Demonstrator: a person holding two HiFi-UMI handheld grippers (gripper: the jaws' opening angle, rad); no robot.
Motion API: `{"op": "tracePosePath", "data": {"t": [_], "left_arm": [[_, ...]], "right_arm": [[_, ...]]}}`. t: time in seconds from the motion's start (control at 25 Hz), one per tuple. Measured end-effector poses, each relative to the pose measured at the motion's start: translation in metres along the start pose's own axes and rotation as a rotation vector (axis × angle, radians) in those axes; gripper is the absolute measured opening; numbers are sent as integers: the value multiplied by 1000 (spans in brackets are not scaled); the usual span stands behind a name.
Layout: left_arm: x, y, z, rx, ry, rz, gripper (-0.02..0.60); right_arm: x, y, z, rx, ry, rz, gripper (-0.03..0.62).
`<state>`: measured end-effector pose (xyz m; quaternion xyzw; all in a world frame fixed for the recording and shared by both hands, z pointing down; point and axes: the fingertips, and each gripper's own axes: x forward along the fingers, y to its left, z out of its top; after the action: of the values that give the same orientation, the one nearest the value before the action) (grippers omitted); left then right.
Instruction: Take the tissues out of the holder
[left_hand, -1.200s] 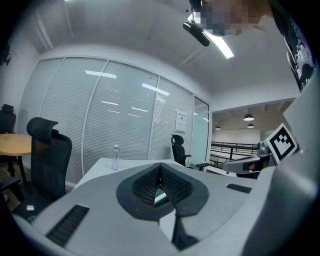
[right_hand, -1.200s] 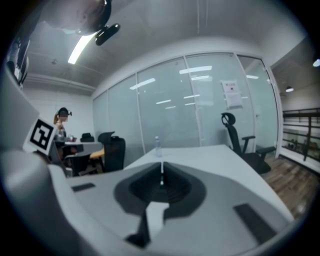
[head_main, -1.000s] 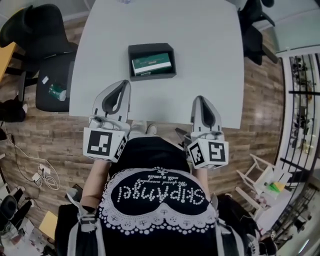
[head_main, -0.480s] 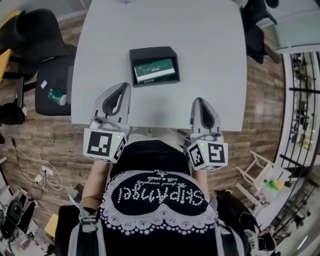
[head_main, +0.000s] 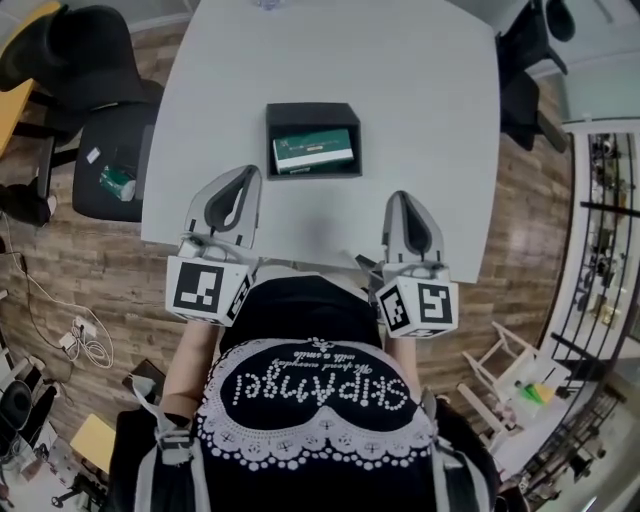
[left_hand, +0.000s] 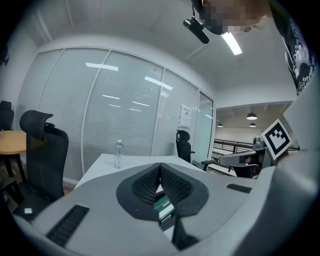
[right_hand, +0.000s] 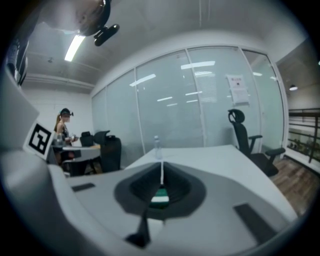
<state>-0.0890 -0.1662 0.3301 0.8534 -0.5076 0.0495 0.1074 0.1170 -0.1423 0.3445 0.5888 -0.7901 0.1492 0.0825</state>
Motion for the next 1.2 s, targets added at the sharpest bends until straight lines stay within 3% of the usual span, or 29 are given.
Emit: {"op": "tracePosePath", "data": {"t": [0.36,0.6,0.84,1.0,1.2], "left_arm": [[10,-2,-5,30,28,25,23],[25,-11,-4,56,49,-20,26],[56,-32,-8,147,99,-129,168],[82,-45,-39,287,240,-241,277],[105,-56,-110,354,487,-398,302]], "right_arm": [[10,-11,-2,8,10,25,35],[8,-23,-6,23,19,10,35],[8,-38,-8,40,26,-8,35],[9,-45,-11,51,40,-17,35],[10,-59,-19,66,66,-37,35]]}}
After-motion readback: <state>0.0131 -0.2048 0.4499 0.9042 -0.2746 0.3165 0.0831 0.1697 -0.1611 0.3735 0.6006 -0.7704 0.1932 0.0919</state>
